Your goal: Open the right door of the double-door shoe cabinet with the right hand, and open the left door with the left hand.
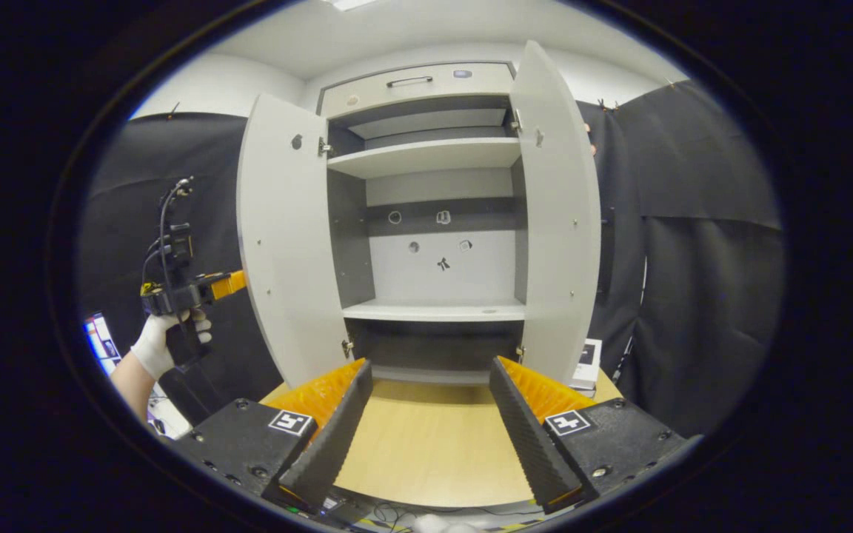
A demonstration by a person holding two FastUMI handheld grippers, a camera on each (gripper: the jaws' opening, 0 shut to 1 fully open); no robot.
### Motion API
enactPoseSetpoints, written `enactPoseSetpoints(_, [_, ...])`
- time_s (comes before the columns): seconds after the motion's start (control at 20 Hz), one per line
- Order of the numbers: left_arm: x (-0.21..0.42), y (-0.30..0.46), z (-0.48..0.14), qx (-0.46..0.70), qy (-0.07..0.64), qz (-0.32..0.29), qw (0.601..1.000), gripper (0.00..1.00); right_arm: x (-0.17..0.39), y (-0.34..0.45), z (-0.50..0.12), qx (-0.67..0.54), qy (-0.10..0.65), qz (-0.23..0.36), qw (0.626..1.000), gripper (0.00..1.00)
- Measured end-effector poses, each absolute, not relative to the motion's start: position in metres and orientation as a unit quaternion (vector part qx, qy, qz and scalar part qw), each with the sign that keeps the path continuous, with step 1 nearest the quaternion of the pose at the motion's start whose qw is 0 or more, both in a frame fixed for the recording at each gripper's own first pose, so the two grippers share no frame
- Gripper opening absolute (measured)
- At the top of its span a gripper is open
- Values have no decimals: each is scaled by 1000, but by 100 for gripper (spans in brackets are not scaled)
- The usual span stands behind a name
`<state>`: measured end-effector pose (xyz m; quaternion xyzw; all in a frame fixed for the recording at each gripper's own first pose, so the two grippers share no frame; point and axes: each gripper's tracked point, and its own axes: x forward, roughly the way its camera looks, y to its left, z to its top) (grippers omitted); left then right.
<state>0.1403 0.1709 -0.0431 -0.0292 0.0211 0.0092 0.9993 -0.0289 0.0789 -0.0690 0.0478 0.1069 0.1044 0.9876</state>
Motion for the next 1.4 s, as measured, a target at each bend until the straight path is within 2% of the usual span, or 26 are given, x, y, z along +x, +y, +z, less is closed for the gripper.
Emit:
enactPoseSetpoints(0.1, [129,181,-48,-38,28,18,999,70,-28,77,-67,49,104,105,988,99])
enactPoseSetpoints(0.15, [120,189,-49,-38,30,32,998,100,-27,76,-67,50,104,106,988,99])
enactPoseSetpoints(0.2, [113,200,-49,-34,27,48,998,89,-26,76,-67,50,105,107,987,99])
enactPoseSetpoints(0.25, [105,206,-46,-28,23,59,998,98,-25,76,-67,51,105,108,987,99])
enactPoseSetpoints(0.5, [73,213,-9,-4,18,92,996,95,-21,67,-63,48,100,105,988,99])
enactPoseSetpoints(0.65, [57,193,24,4,-4,91,996,95,-15,56,-59,48,94,96,990,99])
enactPoseSetpoints(1.1, [42,57,52,-10,-17,7,1000,95,-7,31,-47,51,77,76,993,99])
enactPoseSetpoints(1.15, [42,42,50,-10,-16,-8,1000,100,-6,26,-46,50,72,69,994,99])
enactPoseSetpoints(1.2, [39,29,48,-12,-13,-17,1000,96,-5,23,-48,48,71,65,994,97])
enactPoseSetpoints(1.4, [33,-18,26,-19,3,-56,998,96,-5,10,-54,44,73,48,995,99])
